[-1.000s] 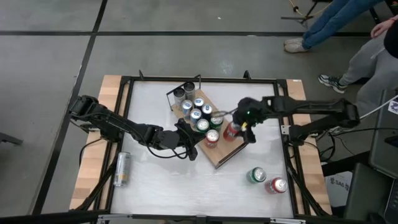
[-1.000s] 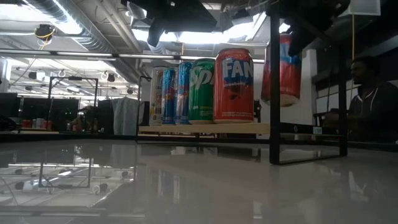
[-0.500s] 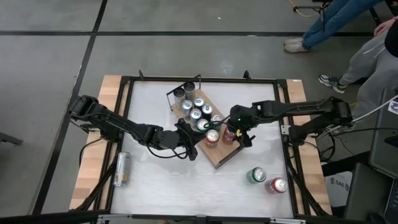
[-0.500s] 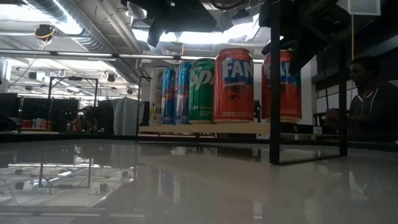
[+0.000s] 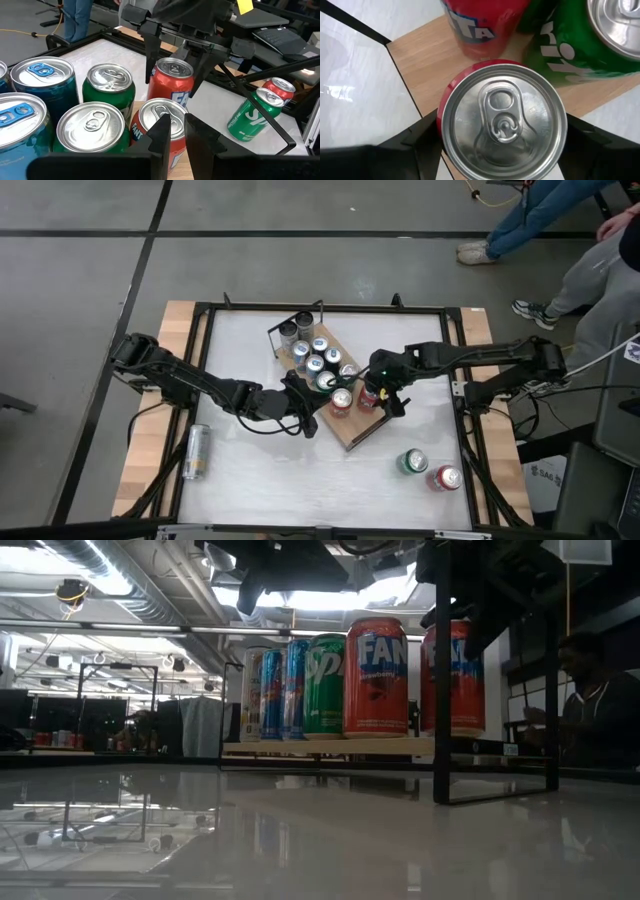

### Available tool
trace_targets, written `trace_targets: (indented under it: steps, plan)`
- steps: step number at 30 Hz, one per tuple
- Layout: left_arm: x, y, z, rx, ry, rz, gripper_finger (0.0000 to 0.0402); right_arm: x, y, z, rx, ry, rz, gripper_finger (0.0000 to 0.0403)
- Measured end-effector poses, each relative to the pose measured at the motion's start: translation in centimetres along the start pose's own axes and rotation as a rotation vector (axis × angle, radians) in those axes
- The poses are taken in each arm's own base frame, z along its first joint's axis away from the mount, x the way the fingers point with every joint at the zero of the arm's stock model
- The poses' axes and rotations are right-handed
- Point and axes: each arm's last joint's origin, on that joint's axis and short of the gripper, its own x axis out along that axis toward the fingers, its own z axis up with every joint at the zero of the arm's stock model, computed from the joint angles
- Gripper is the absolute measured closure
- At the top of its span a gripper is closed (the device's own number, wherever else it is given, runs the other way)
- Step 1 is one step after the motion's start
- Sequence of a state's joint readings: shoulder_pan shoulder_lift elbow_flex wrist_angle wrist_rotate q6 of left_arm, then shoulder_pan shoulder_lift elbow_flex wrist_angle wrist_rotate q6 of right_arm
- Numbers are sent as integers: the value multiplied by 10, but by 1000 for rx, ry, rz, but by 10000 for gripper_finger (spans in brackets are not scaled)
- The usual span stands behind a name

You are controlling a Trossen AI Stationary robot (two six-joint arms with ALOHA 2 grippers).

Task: Place canned beverage on shelf
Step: Put the top red soda can on the shelf aligned with the other red soda can

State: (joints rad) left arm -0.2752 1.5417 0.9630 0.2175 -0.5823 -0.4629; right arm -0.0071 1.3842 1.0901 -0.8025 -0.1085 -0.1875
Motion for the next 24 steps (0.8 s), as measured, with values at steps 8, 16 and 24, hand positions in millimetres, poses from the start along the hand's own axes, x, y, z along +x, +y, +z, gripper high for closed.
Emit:
trace_targets:
  steps: [8, 16, 24]
  plan:
    - [0, 0, 0, 0, 0, 0, 353, 1, 0, 2, -3, -20, 4, 96]
    - [0, 0, 0, 0, 0, 0, 353, 1, -1, 4, -6, -43, -3, 12]
    - [0, 0, 0, 0, 0, 0, 353, -1, -1, 5, -8, -41, -3, 18]
